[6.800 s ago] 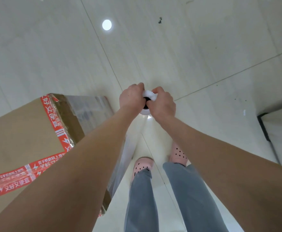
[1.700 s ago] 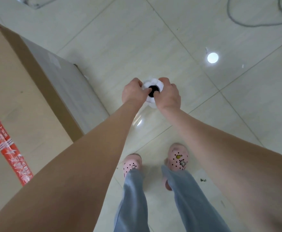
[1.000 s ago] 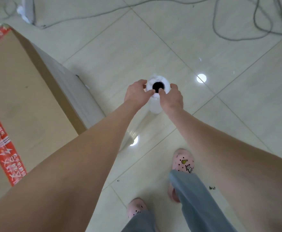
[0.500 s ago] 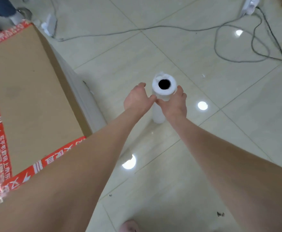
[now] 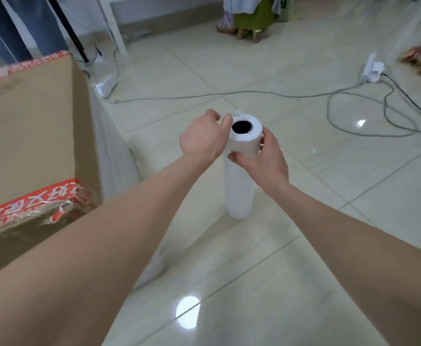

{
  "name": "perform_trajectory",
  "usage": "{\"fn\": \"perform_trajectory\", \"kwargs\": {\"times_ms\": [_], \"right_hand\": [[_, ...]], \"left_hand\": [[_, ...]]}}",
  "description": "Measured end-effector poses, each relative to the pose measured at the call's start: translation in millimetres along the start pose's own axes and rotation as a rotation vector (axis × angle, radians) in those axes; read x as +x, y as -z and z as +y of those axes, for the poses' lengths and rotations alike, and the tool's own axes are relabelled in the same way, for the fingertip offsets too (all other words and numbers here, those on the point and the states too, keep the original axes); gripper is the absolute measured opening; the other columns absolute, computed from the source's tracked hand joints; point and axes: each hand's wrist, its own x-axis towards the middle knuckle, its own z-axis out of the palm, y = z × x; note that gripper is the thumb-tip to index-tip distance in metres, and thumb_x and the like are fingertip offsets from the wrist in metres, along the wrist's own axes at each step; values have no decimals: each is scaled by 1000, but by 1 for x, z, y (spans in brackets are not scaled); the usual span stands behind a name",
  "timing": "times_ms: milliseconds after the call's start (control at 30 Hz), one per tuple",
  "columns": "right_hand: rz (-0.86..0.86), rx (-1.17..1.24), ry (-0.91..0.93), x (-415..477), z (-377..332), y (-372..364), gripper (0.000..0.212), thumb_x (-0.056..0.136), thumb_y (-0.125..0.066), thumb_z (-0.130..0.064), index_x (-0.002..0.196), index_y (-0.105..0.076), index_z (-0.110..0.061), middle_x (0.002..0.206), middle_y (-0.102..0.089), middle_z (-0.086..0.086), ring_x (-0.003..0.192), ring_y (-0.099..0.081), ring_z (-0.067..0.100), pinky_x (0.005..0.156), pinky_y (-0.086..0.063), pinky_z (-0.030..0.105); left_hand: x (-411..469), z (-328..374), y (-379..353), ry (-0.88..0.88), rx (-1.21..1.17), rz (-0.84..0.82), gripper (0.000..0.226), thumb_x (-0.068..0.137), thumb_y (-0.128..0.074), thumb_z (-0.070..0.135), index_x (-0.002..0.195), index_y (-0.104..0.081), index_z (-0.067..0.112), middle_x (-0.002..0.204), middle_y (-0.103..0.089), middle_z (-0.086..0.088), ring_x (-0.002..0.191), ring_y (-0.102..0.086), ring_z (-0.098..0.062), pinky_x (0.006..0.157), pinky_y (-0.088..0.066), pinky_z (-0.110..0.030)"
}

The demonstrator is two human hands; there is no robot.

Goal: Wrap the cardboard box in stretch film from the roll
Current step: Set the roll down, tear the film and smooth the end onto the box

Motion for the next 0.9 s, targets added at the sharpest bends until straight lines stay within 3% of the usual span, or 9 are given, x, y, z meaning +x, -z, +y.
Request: {"fn": "perform_trajectory", "kwargs": {"times_ms": [100, 300, 400, 500, 567, 700, 800, 900], "right_hand": [[8, 17, 44, 0, 9, -3, 88, 59, -75, -56, 133, -40, -25, 122, -53, -7, 112, -53, 14, 86, -50, 42], [15, -44, 114, -2, 6, 8, 99, 60, -74, -61, 141, -30, -24, 135, -42, -4, 122, -46, 14, 91, -47, 40], [32, -83, 118, 1, -11, 22, 105, 58, -69, -67, 144, -26, -23, 141, -35, -3, 126, -42, 15, 93, -44, 36], [92, -174, 196, 2, -30, 27, 91, 59, -71, -68, 133, -40, -25, 132, -39, -4, 121, -42, 15, 89, -41, 30], [111, -318, 320, 3, -38, 25, 73, 66, -70, -63, 124, -50, -24, 124, -44, -2, 116, -43, 19, 89, -38, 29], [71, -664, 455, -1, -42, 12, 42, 89, -52, -49, 122, -57, -22, 124, -55, -1, 118, -40, 24, 90, -33, 32], [58, -781, 432, -5, -41, 8, 37, 94, -48, -42, 124, -51, -21, 125, -56, -3, 123, -37, 24, 99, -28, 33], [72, -848, 465, -5, -45, 11, 25, 94, -50, -34, 116, -53, -23, 118, -61, -3, 118, -37, 24, 96, -28, 33]], "left_hand": [[-2, -4, -2, -14, 13, 24, 44, 92, -32, 50, 114, -58, 23, 99, -65, -4, 91, -58, -27, 73, -37, -32], [-10, -6, 2, -33, 27, 5, 34, 92, -28, 44, 78, -48, 21, 82, -57, -6, 79, -53, -30, 67, -32, -31], [-16, -1, 9, -56, 38, -20, 33, 88, -33, 47, 87, -56, 23, 82, -59, -2, 79, -53, -27, 66, -34, -31], [-17, 0, 18, -74, 49, -64, 47, 81, -40, 53, 115, -58, 26, 103, -66, 2, 95, -60, -23, 73, -39, -31], [-16, -3, 22, -85, 61, -72, 52, 79, -43, 52, 122, -56, 26, 111, -65, 2, 102, -60, -23, 75, -39, -31], [-22, -10, 24, -90, 128, -136, 46, 78, -52, 44, 120, -58, 24, 108, -65, 3, 97, -60, -20, 73, -40, -28], [-29, -16, 19, -100, 189, -217, 41, 81, -58, 40, 119, -58, 25, 111, -64, 7, 102, -60, -17, 81, -46, -29], [-31, -20, 12, -97, 217, -136, 20, 85, -60, 33, 104, -64, 27, 100, -65, 6, 91, -61, -18, 70, -42, -25]]}}
